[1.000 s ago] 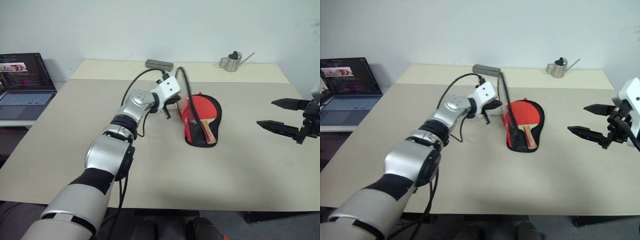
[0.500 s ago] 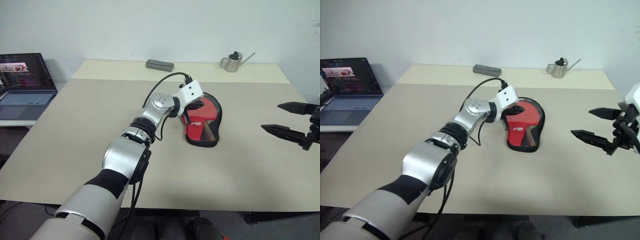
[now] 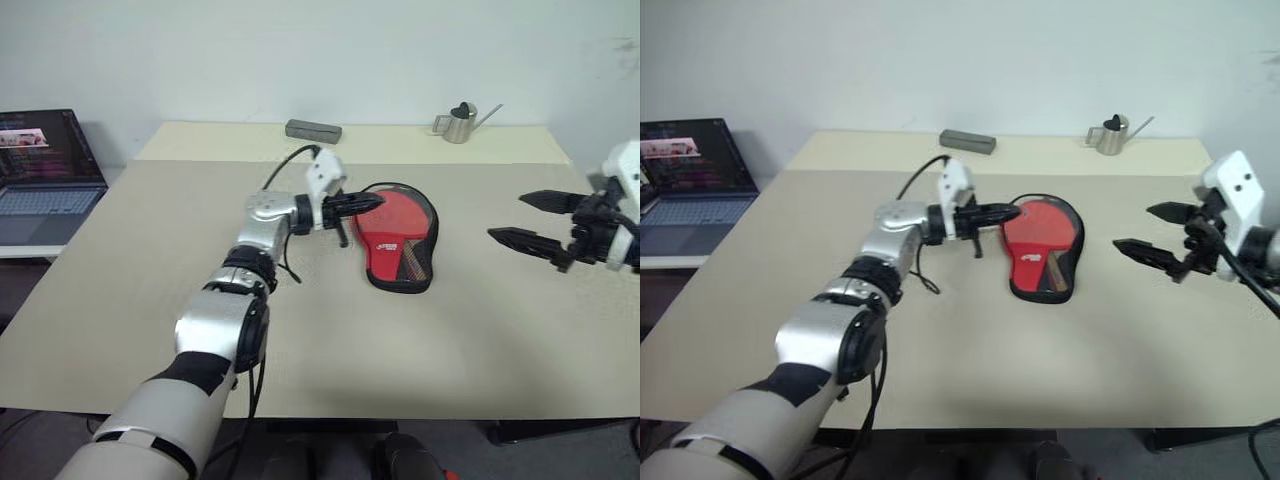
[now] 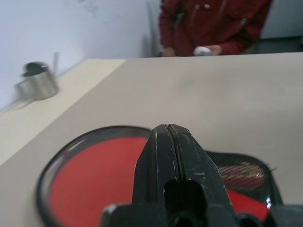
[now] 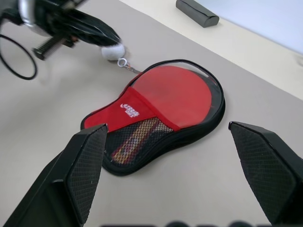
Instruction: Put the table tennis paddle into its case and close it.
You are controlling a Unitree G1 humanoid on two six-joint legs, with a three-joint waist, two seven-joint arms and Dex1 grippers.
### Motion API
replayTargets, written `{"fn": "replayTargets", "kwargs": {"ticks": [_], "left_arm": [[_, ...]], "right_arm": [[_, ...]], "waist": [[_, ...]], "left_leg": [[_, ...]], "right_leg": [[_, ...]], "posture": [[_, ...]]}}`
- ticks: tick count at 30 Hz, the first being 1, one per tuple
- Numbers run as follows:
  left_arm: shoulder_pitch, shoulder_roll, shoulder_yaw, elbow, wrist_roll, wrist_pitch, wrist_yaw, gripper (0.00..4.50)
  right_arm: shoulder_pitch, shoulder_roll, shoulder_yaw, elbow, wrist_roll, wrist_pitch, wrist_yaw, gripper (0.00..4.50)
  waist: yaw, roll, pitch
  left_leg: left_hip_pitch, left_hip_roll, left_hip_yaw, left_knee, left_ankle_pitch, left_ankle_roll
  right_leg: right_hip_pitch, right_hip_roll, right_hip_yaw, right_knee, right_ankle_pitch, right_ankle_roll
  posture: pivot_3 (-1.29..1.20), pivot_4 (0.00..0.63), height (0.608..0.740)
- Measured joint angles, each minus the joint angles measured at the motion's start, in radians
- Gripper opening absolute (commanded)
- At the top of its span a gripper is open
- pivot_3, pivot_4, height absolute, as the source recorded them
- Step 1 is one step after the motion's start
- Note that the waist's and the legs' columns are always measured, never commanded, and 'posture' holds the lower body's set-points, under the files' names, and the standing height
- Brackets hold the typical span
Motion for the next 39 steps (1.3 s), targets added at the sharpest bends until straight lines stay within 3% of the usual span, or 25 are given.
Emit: {"fn": "replayTargets", "kwargs": {"ticks": [12, 19, 29, 39], "left_arm": [[0.187, 0.088, 0.014, -0.279, -0.1, 0.132, 0.011, 0.02], [0.201, 0.105, -0.01, -0.387, -0.157, 0.252, -0.057, 0.02], [0.303, 0.285, -0.055, -0.794, -0.344, 0.68, -0.248, 0.02], [0.354, 0.457, -0.083, -0.872, -0.343, 0.726, -0.283, 0.02]], "right_arm": [[-0.209, 0.189, 0.171, 0.228, -0.085, -0.015, -0.036, 4.5], [-0.218, 0.237, 0.24, 0.299, -0.146, -0.034, -0.021, 4.5], [-0.272, 0.354, 0.263, 0.475, -0.224, -0.018, -0.108, 4.5], [-0.328, 0.426, 0.26, 0.595, -0.235, -0.012, -0.136, 4.5]], "waist": [[0.001, 0.0, 0.0], [0.001, 0.0, 0.0], [-0.014, 0.0, 0.0], [-0.009, 0.0, 0.0]], "left_leg": [[-0.001, 0.0, -0.001, 0.0, 0.0, 0.0], [-0.001, 0.0, -0.001, 0.0, 0.0, 0.0], [0.0, 0.001, 0.0, 0.0, 0.0, 0.0], [0.0, 0.001, 0.0, 0.0, 0.0, 0.0]], "right_leg": [[-0.001, -0.001, -0.001, 0.0, 0.0, 0.0], [-0.001, -0.001, -0.001, 0.0, 0.0, 0.0], [-0.001, 0.0, 0.0, 0.001, 0.0, 0.0], [-0.001, 0.0, 0.0, 0.0, 0.0, 0.0]], "posture": [[0.0, 0.15, 0.74], [0.0, 0.15, 0.74], [0.0, 0.15, 0.74], [0.0, 0.15, 0.74]]}}
